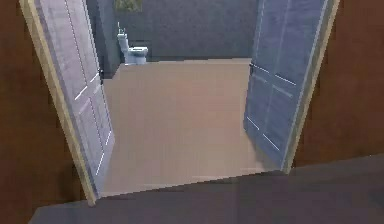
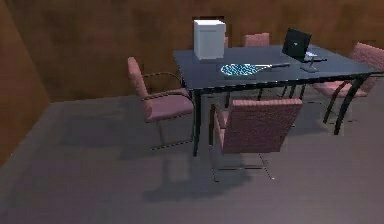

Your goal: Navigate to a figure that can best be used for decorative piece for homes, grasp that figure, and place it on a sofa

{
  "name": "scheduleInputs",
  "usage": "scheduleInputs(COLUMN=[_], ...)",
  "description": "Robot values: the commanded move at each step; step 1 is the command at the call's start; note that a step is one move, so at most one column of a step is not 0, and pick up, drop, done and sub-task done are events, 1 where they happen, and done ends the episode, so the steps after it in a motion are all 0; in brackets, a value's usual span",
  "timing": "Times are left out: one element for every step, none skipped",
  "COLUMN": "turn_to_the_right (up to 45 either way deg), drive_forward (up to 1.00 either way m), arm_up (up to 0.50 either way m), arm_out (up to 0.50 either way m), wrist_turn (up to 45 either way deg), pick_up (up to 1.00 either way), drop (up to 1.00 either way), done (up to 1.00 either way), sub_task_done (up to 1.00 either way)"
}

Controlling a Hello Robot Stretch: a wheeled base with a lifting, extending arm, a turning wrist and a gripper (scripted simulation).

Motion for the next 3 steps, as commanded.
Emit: scheduleInputs(turn_to_the_right=[3.0, 0.0, 0.0], drive_forward=[0.0, 1.0, 1.0], arm_up=[0.0, 0.0, 0.0], arm_out=[0.0, 0.0, 0.0], wrist_turn=[0.0, 0.0, 0.0], pick_up=[0.0, 0.0, 0.0], drop=[0.0, 0.0, 0.0], done=[0.0, 0.0, 0.0], sub_task_done=[0.0, 0.0, 0.0])
